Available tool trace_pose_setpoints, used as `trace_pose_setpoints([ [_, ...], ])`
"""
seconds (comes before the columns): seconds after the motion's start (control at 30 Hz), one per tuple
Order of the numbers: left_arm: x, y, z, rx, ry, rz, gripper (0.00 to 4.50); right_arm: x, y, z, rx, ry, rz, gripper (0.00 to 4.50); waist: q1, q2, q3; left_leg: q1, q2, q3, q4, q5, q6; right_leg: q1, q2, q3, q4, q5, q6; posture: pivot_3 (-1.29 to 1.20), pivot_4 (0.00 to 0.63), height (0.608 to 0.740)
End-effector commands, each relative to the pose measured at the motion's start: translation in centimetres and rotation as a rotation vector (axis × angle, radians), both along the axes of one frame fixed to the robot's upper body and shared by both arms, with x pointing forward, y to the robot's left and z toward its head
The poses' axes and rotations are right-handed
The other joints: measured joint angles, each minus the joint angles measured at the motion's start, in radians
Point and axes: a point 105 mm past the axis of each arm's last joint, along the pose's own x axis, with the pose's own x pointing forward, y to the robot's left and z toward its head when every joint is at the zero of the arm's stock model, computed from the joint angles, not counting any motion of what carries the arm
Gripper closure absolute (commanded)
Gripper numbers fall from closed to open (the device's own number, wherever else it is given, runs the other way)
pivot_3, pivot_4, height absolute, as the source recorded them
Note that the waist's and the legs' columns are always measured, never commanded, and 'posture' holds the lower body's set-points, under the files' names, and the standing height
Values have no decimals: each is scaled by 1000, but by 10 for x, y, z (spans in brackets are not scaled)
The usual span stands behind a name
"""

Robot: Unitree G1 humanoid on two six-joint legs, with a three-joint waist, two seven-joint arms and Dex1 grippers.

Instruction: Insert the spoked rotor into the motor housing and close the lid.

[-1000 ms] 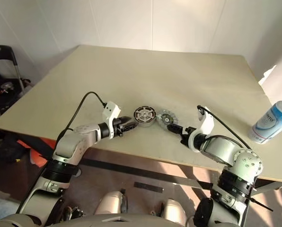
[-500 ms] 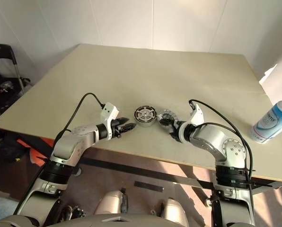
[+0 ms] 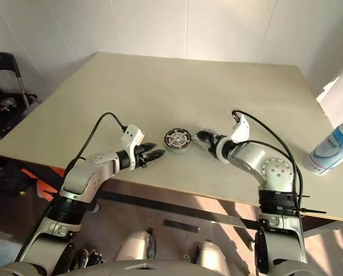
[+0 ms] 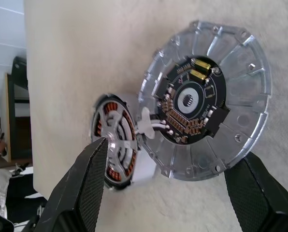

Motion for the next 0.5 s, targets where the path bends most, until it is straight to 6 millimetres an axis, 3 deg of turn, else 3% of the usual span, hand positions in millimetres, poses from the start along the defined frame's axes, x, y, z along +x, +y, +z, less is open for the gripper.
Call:
trace_pose_setpoints([
  [0.03,1,-3,10,2,-43,-8,1845,15,9,28,21,-135,25,395,0,0,0,0,0,0,0,0,0,0,0,0,0,0,0,0,0,740],
  [0.5,7,5,9,17,-48,28,1845,29,58,47,24,-237,185,395,0,0,0,-2,0,0,1,-1,2,-1,0,0,0,1,-2,0,0,740],
])
